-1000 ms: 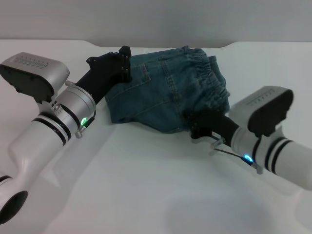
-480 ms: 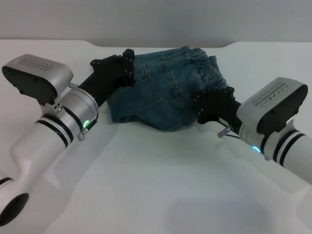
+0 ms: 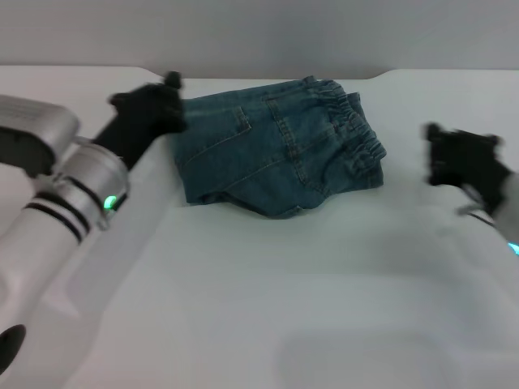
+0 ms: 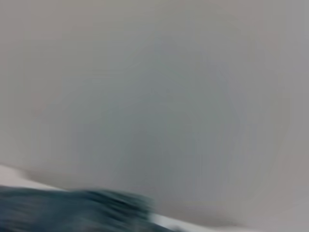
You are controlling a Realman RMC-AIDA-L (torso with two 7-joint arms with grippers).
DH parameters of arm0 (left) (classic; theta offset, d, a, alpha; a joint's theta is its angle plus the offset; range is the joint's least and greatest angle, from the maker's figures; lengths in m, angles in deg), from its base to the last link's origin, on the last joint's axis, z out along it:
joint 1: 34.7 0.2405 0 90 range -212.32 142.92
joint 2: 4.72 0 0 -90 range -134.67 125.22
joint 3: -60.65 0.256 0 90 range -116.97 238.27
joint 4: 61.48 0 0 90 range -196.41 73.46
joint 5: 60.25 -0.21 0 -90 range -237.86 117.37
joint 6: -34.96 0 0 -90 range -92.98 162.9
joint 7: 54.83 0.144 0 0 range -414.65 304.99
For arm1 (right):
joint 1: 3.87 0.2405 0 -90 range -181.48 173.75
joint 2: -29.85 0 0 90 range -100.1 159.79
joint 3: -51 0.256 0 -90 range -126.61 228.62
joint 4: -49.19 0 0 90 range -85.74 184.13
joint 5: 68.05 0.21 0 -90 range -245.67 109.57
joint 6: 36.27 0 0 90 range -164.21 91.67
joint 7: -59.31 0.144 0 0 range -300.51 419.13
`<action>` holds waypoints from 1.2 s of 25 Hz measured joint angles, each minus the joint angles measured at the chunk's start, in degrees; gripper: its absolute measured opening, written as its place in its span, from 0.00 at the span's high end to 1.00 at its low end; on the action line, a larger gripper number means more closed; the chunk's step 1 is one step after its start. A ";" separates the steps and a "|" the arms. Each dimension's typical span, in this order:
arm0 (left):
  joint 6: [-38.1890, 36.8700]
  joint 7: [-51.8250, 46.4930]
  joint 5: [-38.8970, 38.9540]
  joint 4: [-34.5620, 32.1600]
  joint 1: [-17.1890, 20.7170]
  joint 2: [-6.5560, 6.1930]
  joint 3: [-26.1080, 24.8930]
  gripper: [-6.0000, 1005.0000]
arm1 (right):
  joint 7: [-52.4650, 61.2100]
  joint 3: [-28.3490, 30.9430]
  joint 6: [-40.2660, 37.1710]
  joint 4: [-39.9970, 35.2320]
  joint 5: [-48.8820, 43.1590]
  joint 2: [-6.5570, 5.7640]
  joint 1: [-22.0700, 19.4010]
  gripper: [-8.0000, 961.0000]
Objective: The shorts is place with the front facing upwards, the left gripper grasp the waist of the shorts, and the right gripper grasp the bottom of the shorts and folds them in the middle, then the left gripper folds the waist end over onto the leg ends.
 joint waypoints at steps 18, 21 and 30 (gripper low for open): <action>-1.86 0.85 -0.04 0.68 3.35 0.31 0.38 1.00 | -0.10 12.01 10.63 -7.25 4.40 0.70 -10.14 0.99; -1.80 0.85 -0.04 0.72 3.40 0.31 0.55 1.00 | -0.11 12.24 11.00 -7.30 4.51 0.70 -10.15 0.99; -2.42 1.45 0.02 -0.04 3.88 0.22 -1.59 1.00 | -0.14 12.39 20.72 -10.24 4.74 0.70 -10.50 0.99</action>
